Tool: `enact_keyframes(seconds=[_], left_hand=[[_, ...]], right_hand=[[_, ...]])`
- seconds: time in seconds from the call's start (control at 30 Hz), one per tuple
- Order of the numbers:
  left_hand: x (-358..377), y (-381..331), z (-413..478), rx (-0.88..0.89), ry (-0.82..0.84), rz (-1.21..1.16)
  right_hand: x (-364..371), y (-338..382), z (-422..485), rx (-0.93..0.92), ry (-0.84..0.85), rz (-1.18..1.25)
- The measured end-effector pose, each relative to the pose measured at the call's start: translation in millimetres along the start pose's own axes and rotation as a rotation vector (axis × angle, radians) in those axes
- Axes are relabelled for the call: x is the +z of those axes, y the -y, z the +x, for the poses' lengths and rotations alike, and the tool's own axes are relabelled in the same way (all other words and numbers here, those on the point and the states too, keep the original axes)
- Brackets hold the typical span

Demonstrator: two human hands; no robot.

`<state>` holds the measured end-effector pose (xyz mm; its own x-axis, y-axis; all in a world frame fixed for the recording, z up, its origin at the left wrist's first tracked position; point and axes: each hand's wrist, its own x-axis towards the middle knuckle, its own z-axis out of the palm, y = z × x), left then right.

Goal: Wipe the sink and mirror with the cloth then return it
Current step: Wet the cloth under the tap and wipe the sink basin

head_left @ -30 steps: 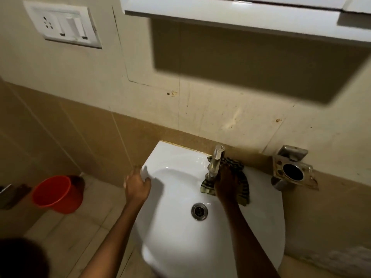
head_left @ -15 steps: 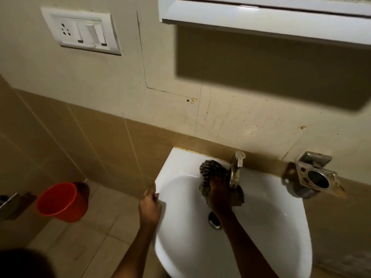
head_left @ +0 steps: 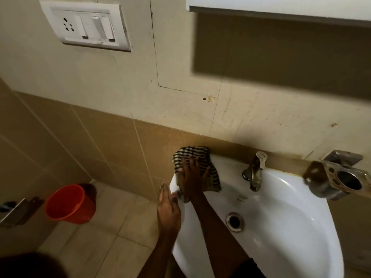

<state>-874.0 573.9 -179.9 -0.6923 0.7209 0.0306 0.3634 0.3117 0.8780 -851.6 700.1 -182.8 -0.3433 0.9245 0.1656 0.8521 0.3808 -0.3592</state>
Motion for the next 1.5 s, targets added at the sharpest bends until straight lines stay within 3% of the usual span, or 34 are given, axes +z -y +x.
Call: enact_keyframes(seconds=[0.13, 0.23, 0.37, 0.43, 0.53, 0.7, 0.8, 1.0, 1.2, 1.43, 1.5], left_hand=[[-2, 1, 1, 0.021, -0.047, -0.051], [-5, 8, 3, -0.011, -0.091, -0.153], [-14, 10, 0, -0.269, -0.192, -0.469], [-22, 12, 2, -0.384, -0.128, -0.533], [-36, 11, 12, -0.365, 0.001, -0.431], [-31, -18, 37, -0.131, 0.242, -0.078], [-15, -12, 38, -0.031, 0.316, 0.056], [0, 2, 33, -0.068, 0.272, 0.204], [4, 2, 27, 0.05, 0.105, 0.363], [6, 0, 25, 0.039, 0.129, 0.375], [6, 0, 25, 0.041, 0.137, 0.375]], right_hand=[[1, 16, -8, -0.069, 0.199, -0.079], [11, 23, -24, -0.023, 0.312, -0.1], [23, 40, -67, 0.009, 0.33, -0.044], [21, 46, -91, 0.066, 0.326, -0.017], [24, 45, -114, 0.024, 0.398, -0.02], [-4, 31, -154, -0.101, 0.521, 0.096], [-40, 19, -186, -0.151, 0.525, 0.009], [-73, -44, -250, -0.329, 0.341, -0.158], [-132, -141, -287, -0.338, 0.524, -0.177], [-193, -247, -264, -0.224, 0.64, -0.247], [-199, -274, -239, -0.215, 0.6, -0.423]])
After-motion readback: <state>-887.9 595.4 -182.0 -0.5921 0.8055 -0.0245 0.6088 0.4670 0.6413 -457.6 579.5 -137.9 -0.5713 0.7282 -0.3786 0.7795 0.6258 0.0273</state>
